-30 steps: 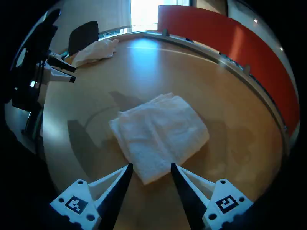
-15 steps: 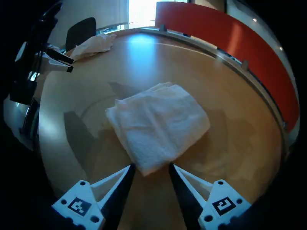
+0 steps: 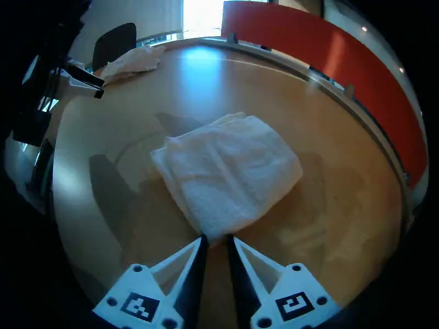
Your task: Fold towel
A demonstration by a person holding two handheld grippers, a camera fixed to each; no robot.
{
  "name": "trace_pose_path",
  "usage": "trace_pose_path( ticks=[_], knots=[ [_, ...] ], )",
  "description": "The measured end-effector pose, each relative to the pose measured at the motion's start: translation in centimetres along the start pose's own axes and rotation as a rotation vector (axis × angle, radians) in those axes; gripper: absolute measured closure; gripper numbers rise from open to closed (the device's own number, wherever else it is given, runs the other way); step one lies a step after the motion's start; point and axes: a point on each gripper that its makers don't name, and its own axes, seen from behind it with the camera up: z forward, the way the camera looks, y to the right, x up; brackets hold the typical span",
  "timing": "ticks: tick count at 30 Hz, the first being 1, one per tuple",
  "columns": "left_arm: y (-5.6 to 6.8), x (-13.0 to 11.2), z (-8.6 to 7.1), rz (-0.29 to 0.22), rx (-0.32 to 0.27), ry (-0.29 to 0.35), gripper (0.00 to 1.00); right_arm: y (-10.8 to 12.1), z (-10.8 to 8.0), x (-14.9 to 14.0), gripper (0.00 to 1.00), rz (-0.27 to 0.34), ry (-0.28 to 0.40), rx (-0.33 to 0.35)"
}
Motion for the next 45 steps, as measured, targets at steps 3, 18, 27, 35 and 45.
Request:
trace_pose_path(
  ticks=[3,18,27,35,45],
  knots=[
    [0.0,0.1,0.0,0.001,-0.001,0.001,0.07,0.3,-0.1,-0.1,0.92,0.013,0.003,-0.009],
    [0.1,0.1,0.1,0.007,-0.006,0.003,0.07,2.4,-2.3,3.2,0.95,0.028,0.08,-0.029],
    [0.4,0.5,0.0,0.008,-0.009,0.014,0.07,4.7,-5.9,10.2,0.95,-0.003,0.202,-0.063],
    [1.1,1.1,-0.1,0.012,-0.017,0.026,0.07,6.1,-9.6,15.6,0.95,-0.028,0.3,-0.078],
    [1.8,2.0,-0.2,0.016,-0.027,0.042,0.07,8.6,-12.5,17.1,0.95,-0.041,0.328,-0.117]
  ],
)
